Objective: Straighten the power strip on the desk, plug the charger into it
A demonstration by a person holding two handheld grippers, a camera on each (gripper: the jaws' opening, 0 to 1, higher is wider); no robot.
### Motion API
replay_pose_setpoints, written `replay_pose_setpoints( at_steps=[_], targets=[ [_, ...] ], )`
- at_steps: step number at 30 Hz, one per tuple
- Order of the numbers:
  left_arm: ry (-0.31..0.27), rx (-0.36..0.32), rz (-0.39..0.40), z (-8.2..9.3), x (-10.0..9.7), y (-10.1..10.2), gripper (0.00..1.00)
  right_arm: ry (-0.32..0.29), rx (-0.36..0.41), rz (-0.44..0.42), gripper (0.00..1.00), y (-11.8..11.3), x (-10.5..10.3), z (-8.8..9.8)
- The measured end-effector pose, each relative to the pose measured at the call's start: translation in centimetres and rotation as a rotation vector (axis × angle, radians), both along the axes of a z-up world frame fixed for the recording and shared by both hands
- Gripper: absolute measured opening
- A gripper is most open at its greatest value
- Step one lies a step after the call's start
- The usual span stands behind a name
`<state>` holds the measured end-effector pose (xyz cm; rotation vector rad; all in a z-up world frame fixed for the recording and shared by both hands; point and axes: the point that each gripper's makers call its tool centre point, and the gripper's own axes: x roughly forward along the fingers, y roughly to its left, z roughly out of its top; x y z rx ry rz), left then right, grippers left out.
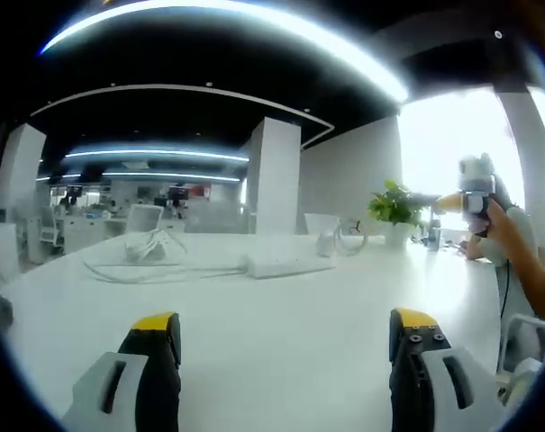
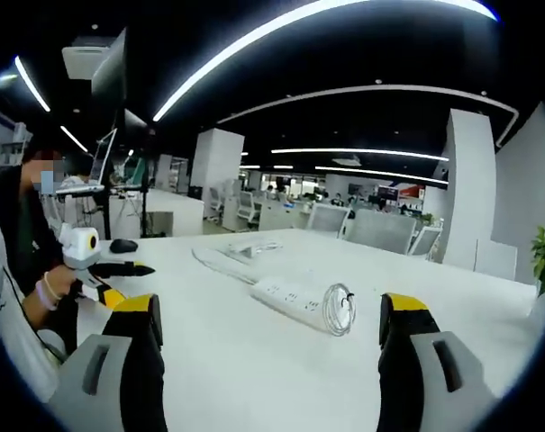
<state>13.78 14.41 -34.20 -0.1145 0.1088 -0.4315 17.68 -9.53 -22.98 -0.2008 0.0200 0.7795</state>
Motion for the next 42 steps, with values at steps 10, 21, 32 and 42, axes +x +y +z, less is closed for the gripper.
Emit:
replay_pose_setpoints(
  at_steps=[10, 21, 32, 42],
  targets=[
    [-0.001, 0.0, 0.003, 0.0, 0.0, 0.0, 0.99, 0.012, 0.083, -0.025, 1.0, -1.9, -1.1, -1.0],
    [-0.003, -0.004, 0.004, 0.1, 0.0, 0.2, 0.99, 0.014, 0.13, -0.04, 1.0, -2.7, -2.0, -2.4],
    [-0.006, -0.006, 0.003, 0.0, -0.2, 0.0, 0.99, 0.03, 0.187, -0.039, 1.0, -3.2, -2.8, -3.6],
    [-0.009, -0.008, 0.006, -0.1, -0.4, 0.0, 0.99, 0.03, 0.167, -0.08, 1.0, -4.0, -2.8, -4.8]
  ],
)
